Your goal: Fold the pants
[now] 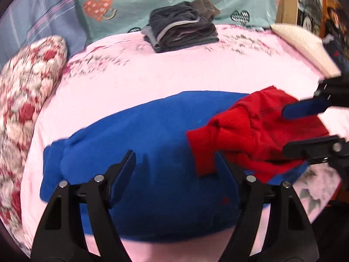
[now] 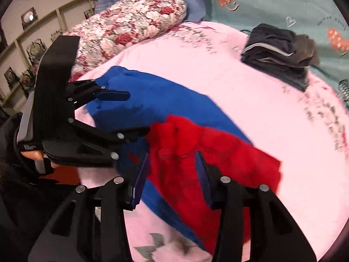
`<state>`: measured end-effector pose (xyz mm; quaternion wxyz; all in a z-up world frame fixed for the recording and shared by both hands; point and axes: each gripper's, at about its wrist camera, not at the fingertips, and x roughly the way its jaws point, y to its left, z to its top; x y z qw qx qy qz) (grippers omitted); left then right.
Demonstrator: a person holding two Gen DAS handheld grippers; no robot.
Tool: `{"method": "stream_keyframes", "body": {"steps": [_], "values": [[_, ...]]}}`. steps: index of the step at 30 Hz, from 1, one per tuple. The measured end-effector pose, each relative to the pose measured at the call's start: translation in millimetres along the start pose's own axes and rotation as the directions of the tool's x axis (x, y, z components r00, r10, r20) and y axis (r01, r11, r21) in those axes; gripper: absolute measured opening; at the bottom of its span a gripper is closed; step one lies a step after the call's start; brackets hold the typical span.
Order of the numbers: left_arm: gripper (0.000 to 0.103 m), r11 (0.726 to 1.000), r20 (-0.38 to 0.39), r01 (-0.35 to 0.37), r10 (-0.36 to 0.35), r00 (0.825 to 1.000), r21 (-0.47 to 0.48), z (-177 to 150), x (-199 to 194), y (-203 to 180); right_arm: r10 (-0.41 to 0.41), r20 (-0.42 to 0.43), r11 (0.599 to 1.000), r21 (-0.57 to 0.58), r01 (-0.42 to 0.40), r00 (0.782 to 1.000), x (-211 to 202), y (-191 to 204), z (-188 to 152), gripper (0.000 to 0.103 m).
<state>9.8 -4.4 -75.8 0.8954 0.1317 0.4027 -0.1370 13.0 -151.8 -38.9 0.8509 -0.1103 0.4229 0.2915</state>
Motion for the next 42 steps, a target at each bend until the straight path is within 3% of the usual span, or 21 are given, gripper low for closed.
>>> {"method": "stream_keyframes", "body": {"steps": [4, 5, 6, 8, 12, 15, 17, 19, 23, 29, 32, 35, 40, 42], "values": [[0.079, 1.0, -0.064, -0.012, 0.012, 0.998, -0.002, -7.2, 23.4, 0.7, -0.008, -0.089, 0.999, -0.041, 0.005, 0.996, 25.5, 3.3, -2.0, 0.044], [0.081, 1.0, -0.061, -0.012, 0.011, 0.998, -0.011, -8.7, 22.9, 3.3, -0.014, -0.129, 0.999, -0.043, 0.009, 0.992, 36.3, -0.2, -2.2, 0.025], [0.082, 1.0, -0.062, -0.01, 0.009, 0.998, -0.015, -9.2, 22.7, 4.5, 0.001, -0.163, 1.0, -0.021, -0.004, 0.987, 46.1, -2.2, -2.9, 0.015], [0.082, 1.0, -0.061, 0.001, -0.002, 0.998, -0.026, -10.1, 23.4, 7.4, 0.037, -0.139, 0.999, 0.039, -0.032, 0.99, 44.3, -11.1, 0.9, 0.008], [0.082, 0.999, -0.056, 0.018, -0.02, 0.998, -0.035, -10.8, 23.8, 9.2, 0.071, -0.024, 0.991, 0.116, -0.068, 0.997, 4.1, -31.5, 13.9, 0.004], [0.082, 0.999, -0.053, 0.03, -0.033, 0.998, -0.044, -11.6, 24.9, 10.0, 0.085, 0.068, 0.992, 0.088, -0.091, 0.994, -25.2, -25.9, 30.7, 0.004], [0.082, 0.998, -0.055, 0.039, -0.042, 0.998, -0.055, -12.2, 25.0, 11.7, 0.121, 0.081, 0.99, 0.065, -0.127, 0.989, -29.4, -19.4, 40.2, 0.004], [0.082, 0.997, -0.053, 0.038, -0.042, 0.998, -0.063, -12.8, 23.9, 12.3, 0.174, 0.027, 0.983, 0.05, -0.175, 0.984, -11.2, -12.2, 41.7, 0.004], [0.08, 0.995, -0.049, 0.018, -0.023, 0.999, -0.102, -17.1, 11.2, 25.6, 0.151, -0.15, 0.988, 0.035, -0.147, 0.977, 50.1, -3.5, 24.8, 0.004], [0.08, 0.993, 0.064, 0.03, -0.022, 0.998, -0.117, -0.8, -26.3, 34.4, 0.18, -0.136, 0.984, 0.03, -0.177, 0.974, 56.9, -2.1, 9.3, 0.005], [0.081, 0.999, 0.019, 0.018, -0.017, 1.0, -0.038, 13.5, 0.1, 7.9, 0.17, -0.125, 0.985, 0.004, -0.171, 0.978, 48.0, 0.1, 6.5, 0.016], [0.081, 0.999, -0.045, 0.006, -0.008, 0.999, -0.036, 10.5, 28.9, 1.1, 0.111, -0.119, 0.993, -0.011, -0.113, 0.987, 22.6, -6.5, -3.9, 0.022], [0.082, 0.998, -0.031, -0.003, 0.001, 1.0, -0.055, 11.0, 27.1, 1.5, -0.027, -0.02, 0.994, 0.108, 0.029, 0.999, -33.9, -55.1, -19.3, 0.024], [0.084, 0.999, -0.022, -0.011, 0.01, 1.0, -0.044, 11.9, 25.4, -2.8, -0.073, -0.14, 0.989, 0.118, 0.09, 0.987, -14.1, -65.0, -32.7, 0.022]]}}
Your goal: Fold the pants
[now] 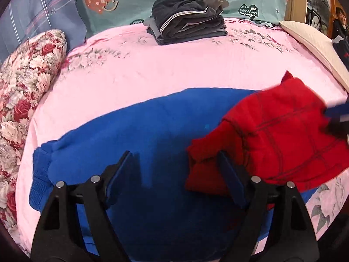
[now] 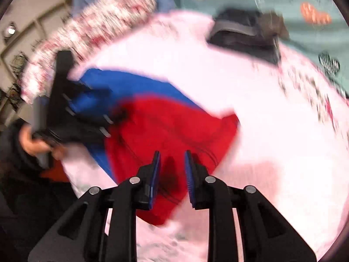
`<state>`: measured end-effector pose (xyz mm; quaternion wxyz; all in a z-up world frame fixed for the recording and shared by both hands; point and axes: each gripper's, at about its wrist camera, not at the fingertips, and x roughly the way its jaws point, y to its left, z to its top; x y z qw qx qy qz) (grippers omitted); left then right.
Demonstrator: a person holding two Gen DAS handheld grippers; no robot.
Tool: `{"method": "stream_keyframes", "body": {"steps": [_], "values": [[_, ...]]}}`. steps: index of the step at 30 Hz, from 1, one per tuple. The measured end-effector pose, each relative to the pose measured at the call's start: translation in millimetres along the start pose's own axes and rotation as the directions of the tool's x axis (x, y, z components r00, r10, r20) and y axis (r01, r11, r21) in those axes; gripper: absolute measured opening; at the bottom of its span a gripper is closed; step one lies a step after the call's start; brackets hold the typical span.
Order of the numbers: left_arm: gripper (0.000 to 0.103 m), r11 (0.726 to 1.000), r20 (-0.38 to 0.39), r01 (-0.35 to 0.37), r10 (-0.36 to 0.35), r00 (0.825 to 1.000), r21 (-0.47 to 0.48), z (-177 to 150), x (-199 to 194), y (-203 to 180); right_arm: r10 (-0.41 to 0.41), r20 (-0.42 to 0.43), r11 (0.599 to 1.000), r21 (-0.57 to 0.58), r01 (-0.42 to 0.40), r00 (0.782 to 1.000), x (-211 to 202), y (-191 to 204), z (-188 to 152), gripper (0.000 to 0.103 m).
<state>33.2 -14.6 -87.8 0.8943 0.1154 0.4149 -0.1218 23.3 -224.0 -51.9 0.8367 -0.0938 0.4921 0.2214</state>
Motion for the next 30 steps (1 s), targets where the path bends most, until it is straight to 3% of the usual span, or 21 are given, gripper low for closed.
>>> {"method": "stream_keyframes", "body": {"steps": [1, 2, 7, 8, 9, 11, 14, 16, 17, 18, 19, 20, 23, 26, 28, 30], "values": [[0.086, 1.0, 0.003, 0.0, 0.0, 1.0, 0.002, 0.6, 0.0, -0.9, -0.046, -0.076, 0.999, -0.014, 0.045, 0.996, 18.5, 0.0, -9.4, 0.022], [0.089, 1.0, 0.006, -0.011, 0.011, 1.0, 0.007, 0.5, 0.6, -2.6, -0.062, -0.09, 0.998, -0.024, 0.06, 0.994, 26.0, 0.9, -16.1, 0.022], [0.09, 1.0, -0.001, -0.015, 0.014, 1.0, -0.011, 1.6, 4.9, 2.2, 0.01, -0.024, 0.997, 0.075, -0.008, 1.0, 1.5, -14.4, -13.3, 0.024], [0.09, 1.0, 0.002, -0.021, 0.021, 1.0, -0.002, 2.1, 4.2, 0.7, 0.025, -0.007, 0.993, 0.114, -0.024, 1.0, -1.1, -21.1, -14.0, 0.033], [0.09, 1.0, 0.004, -0.026, 0.026, 1.0, 0.003, 1.9, 3.7, 0.0, 0.036, 0.009, 0.986, 0.16, -0.037, 0.999, -2.8, -28.4, -12.9, 0.049], [0.09, 1.0, 0.005, -0.028, 0.028, 1.0, 0.004, 2.2, 3.8, -0.3, 0.06, 0.025, 0.964, 0.258, -0.065, 0.998, 1.7, -47.4, -12.0, 0.062], [0.09, 1.0, 0.007, -0.027, 0.027, 1.0, 0.0, 0.9, 3.2, 1.2, 0.176, 0.014, 0.91, 0.379, -0.168, 0.984, 23.9, -65.0, -14.8, 0.063], [0.09, 1.0, 0.006, -0.028, 0.028, 1.0, -0.002, 0.6, 3.7, 1.3, 0.203, -0.013, 0.895, 0.407, -0.18, 0.979, 41.7, -64.4, -19.8, 0.064], [0.09, 1.0, 0.004, -0.03, 0.03, 1.0, 0.0, 0.5, 4.0, 1.1, 0.206, 0.017, 0.894, 0.404, -0.195, 0.978, 43.9, -65.3, -19.1, 0.049], [0.089, 1.0, 0.008, -0.03, 0.03, 1.0, -0.002, 0.6, 3.4, 0.8, 0.258, 0.036, 0.88, 0.403, -0.251, 0.965, 45.4, -65.4, -17.4, 0.018], [0.089, 1.0, 0.009, -0.03, 0.03, 1.0, -0.005, 1.5, 2.9, 0.3, 0.283, 0.057, 0.87, 0.405, -0.281, 0.958, 43.4, -64.8, -16.9, 0.017], [0.089, 1.0, 0.009, -0.026, 0.026, 1.0, -0.006, 2.8, 2.8, -0.2, 0.246, 0.083, 0.888, 0.379, -0.259, 0.966, 35.5, -63.5, -13.8, 0.012], [0.087, 1.0, 0.009, -0.019, 0.019, 1.0, -0.011, 14.6, 6.0, -11.1, 0.206, 0.143, 0.918, 0.313, -0.242, 0.968, 3.7, -67.0, 0.7, 0.01], [0.087, 1.0, 0.029, 0.016, -0.016, 0.999, 0.012, 34.9, 11.5, -38.3, 0.092, 0.153, 0.945, 0.298, -0.134, 0.984, -21.9, -86.4, 14.9, 0.01], [0.088, 0.999, 0.014, 0.017, -0.018, 1.0, 0.033, 43.1, 24.7, -55.9, 0.035, 0.102, 0.947, 0.316, -0.066, 0.994, -16.4, -104.8, 18.1, 0.011], [0.091, 0.999, 0.004, 0.001, -0.001, 1.0, 0.032, 46.9, 37.8, -65.0, 0.002, -0.037, 0.95, 0.312, 0.01, 0.999, 16.8, -118.6, 12.5, 0.026]]}}
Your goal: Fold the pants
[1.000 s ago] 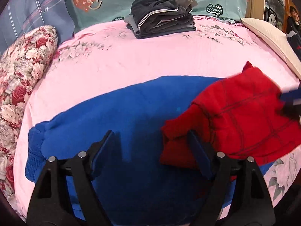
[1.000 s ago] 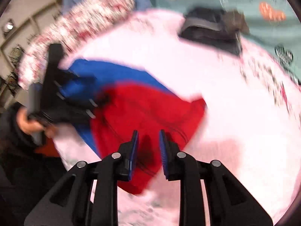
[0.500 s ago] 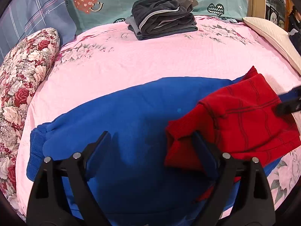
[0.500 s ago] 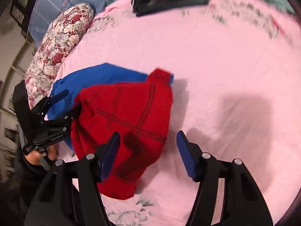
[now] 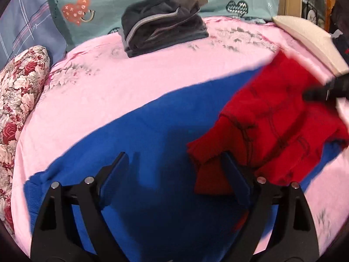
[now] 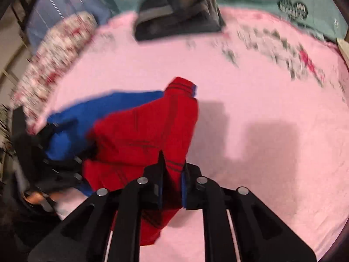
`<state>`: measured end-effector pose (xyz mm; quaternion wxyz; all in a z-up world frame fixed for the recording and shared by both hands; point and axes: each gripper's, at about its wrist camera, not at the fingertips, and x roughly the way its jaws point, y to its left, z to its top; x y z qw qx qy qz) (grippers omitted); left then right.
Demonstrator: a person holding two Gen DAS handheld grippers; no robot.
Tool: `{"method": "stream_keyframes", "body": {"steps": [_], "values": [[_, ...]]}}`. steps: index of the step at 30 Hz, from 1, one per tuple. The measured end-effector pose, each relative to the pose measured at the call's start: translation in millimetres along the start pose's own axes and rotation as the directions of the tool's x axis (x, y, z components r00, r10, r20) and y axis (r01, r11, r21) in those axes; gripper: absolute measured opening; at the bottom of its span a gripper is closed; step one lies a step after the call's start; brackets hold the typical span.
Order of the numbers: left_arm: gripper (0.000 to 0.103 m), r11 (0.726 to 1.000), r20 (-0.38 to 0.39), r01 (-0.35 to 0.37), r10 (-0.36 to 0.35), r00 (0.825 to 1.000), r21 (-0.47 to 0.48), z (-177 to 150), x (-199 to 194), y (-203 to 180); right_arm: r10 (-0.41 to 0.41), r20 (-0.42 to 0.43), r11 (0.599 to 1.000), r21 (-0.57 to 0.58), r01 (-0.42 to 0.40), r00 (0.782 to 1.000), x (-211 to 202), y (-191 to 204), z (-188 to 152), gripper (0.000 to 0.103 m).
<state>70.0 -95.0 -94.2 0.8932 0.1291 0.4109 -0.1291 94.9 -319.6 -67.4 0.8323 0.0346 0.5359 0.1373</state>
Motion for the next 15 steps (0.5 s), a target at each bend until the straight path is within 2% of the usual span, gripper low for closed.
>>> {"method": "stream_keyframes", "body": {"steps": [1, 2, 5, 6, 8, 9, 10, 11, 12, 13, 15], "values": [[0.092, 1.0, -0.002, 0.005, -0.005, 1.0, -0.004, 1.7, 1.2, 0.2, -0.077, -0.045, 0.997, -0.005, 0.077, 0.996, 16.2, -6.2, -5.9, 0.029], [0.092, 1.0, -0.006, 0.011, -0.011, 1.0, -0.008, 2.8, 1.1, 1.1, -0.089, -0.039, 0.996, -0.001, 0.089, 0.995, 18.6, -7.8, -8.6, 0.037], [0.092, 1.0, -0.008, 0.011, -0.011, 1.0, -0.006, 1.0, -0.4, 4.4, -0.136, 0.092, 0.991, 0.027, 0.134, 0.986, -15.3, -3.7, -13.2, 0.038], [0.092, 1.0, -0.008, 0.008, -0.008, 1.0, 0.001, 0.0, -0.5, 4.6, -0.119, 0.144, 0.993, 0.027, 0.116, 0.982, -28.4, 2.8, -14.4, 0.038], [0.093, 1.0, -0.007, -0.001, 0.001, 1.0, 0.014, 0.8, -1.3, 3.0, 0.031, 0.201, 0.999, -0.015, -0.029, 0.979, -48.7, 23.1, -19.3, 0.038], [0.093, 1.0, -0.006, -0.009, 0.01, 1.0, 0.022, 1.5, -1.5, 1.8, 0.058, 0.179, 0.998, -0.049, -0.05, 0.982, -46.7, 34.4, -22.0, 0.038], [0.095, 0.999, -0.005, -0.02, 0.02, 1.0, 0.028, 1.7, -1.2, 1.0, 0.038, 0.105, 0.996, -0.088, -0.028, 0.994, -31.3, 46.6, -26.2, 0.036], [0.097, 0.999, -0.003, -0.032, 0.032, 0.999, 0.032, 1.3, -0.4, 1.1, -0.028, 0.025, 0.993, -0.11, 0.031, 0.999, -9.8, 51.0, -31.6, 0.03], [0.098, 0.999, -0.002, -0.039, 0.039, 0.999, 0.037, 0.5, 1.0, 1.7, -0.072, -0.039, 0.991, -0.12, 0.066, 0.997, 9.2, 50.5, -36.8, 0.029], [0.098, 0.998, -0.011, -0.049, 0.049, 0.999, 0.039, -0.6, 4.4, 2.6, -0.057, -0.028, 0.991, -0.12, 0.053, 0.998, 16.7, 46.7, -42.3, 0.029], [0.101, 1.0, -0.025, -0.018, 0.018, 1.0, -0.004, -0.3, 7.3, 11.6, -0.012, -0.024, 0.995, -0.096, 0.01, 1.0, 12.3, 37.4, -45.2, 0.028]]}}
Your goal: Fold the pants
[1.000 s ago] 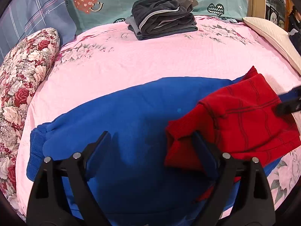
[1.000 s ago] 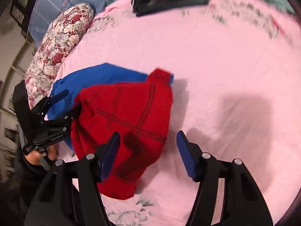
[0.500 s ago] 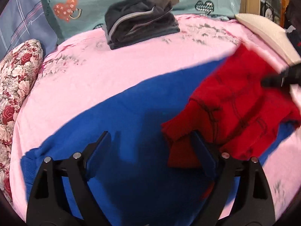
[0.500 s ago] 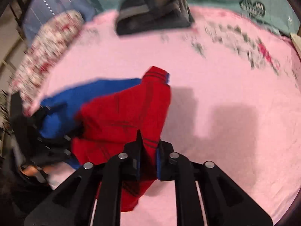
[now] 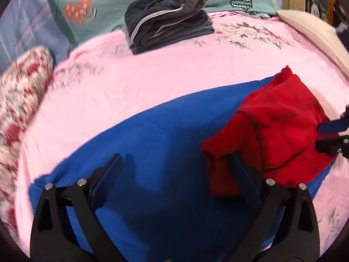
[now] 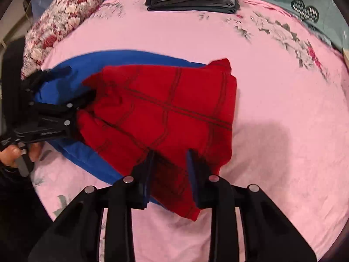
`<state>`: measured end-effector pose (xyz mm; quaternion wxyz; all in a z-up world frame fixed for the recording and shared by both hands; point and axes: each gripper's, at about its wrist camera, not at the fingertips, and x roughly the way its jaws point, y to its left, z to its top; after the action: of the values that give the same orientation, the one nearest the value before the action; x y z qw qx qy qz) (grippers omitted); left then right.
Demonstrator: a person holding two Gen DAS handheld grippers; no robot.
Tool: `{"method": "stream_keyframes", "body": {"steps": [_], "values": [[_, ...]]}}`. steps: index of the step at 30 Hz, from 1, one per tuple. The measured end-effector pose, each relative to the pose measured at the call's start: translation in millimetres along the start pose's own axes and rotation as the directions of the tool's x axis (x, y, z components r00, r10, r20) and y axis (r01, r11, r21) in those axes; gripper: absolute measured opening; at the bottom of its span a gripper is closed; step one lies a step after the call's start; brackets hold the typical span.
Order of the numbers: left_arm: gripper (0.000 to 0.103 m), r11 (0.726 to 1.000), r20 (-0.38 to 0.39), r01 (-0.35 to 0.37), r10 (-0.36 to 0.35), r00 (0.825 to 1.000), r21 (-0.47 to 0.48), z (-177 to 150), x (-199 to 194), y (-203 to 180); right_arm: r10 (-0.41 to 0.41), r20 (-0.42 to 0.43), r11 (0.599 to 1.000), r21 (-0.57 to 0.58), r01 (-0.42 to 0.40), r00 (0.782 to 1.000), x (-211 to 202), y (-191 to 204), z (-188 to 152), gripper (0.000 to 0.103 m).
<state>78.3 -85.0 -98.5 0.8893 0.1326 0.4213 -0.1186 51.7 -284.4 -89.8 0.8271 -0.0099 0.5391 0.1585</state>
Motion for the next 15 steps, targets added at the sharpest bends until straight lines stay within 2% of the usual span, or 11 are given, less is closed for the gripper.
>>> {"method": "stream_keyframes", "body": {"steps": [2, 5, 8, 10, 12, 15], "values": [[0.101, 1.0, 0.004, -0.004, 0.004, 1.0, -0.012, 1.8, -2.1, 3.6, -0.009, 0.005, 1.0, -0.012, 0.009, 1.0, -11.3, -2.1, -4.6, 0.028], [0.101, 0.999, 0.032, -0.031, 0.031, 0.999, 0.029, 0.5, -7.9, -3.9, -0.032, -0.01, 0.999, -0.024, 0.032, 0.999, -16.4, -0.3, -9.9, 0.028], [0.098, 1.0, 0.046, -0.013, 0.013, 0.999, 0.016, -0.6, -16.4, -1.2, -0.059, 0.006, 0.997, -0.045, 0.059, 0.998, -30.6, 4.1, -15.1, 0.03], [0.097, 1.0, 0.053, 0.019, -0.018, 0.998, -0.012, -2.4, -25.9, 4.9, -0.028, 0.078, 0.998, -0.051, 0.032, 0.997, -45.9, 4.3, -7.4, 0.031], [0.097, 1.0, 0.08, 0.02, -0.02, 0.997, -0.006, -4.4, -37.5, 4.7, -0.05, 0.131, 0.998, -0.03, 0.055, 0.99, -54.1, 3.6, 11.2, 0.034], [0.097, 0.999, 0.097, 0.001, -0.005, 0.995, 0.04, -6.8, -40.1, -9.2, -0.076, 0.134, 0.997, -0.01, 0.078, 0.988, -36.5, 2.3, 38.1, 0.034]]}}
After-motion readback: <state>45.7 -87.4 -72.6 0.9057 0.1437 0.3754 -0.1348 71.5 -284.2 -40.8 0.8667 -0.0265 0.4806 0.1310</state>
